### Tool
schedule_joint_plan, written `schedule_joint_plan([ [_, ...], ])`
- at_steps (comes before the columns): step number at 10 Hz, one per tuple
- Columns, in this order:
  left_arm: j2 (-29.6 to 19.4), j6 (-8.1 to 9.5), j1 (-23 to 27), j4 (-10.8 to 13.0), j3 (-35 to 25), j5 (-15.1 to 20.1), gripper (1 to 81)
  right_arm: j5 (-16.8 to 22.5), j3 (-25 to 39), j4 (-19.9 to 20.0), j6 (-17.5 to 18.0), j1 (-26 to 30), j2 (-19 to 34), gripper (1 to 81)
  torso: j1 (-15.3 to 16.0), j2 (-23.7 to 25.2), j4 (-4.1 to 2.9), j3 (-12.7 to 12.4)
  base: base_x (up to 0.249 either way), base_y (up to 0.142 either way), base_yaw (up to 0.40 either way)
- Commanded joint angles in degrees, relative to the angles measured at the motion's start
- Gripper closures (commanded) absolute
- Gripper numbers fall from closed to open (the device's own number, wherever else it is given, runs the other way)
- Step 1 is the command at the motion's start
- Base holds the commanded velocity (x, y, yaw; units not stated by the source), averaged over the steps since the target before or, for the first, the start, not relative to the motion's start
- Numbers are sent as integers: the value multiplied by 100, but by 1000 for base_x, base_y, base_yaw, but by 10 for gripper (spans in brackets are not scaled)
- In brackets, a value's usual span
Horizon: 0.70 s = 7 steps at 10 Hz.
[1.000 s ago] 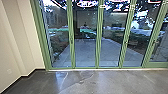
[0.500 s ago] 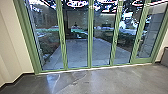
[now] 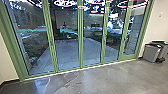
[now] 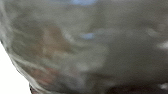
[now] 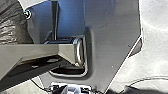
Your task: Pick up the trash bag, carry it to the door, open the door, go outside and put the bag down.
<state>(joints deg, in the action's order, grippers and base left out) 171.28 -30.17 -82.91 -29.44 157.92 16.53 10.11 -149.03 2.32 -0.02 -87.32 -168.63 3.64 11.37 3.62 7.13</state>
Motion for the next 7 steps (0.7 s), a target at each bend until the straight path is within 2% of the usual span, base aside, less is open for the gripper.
schedule_joint_plan([
  [1, -14, -41, 341, 17, 2, 491, 811, 387, 7, -12, -24, 246, 29, 10, 0, 0, 0, 0, 0, 0, -274],
  [7, -32, -42, 341, 17, 11, 491, 811, 387, 7, -20, -24, 254, 20, 10, 0, 0, 0, 0, 0, 0, -274],
])
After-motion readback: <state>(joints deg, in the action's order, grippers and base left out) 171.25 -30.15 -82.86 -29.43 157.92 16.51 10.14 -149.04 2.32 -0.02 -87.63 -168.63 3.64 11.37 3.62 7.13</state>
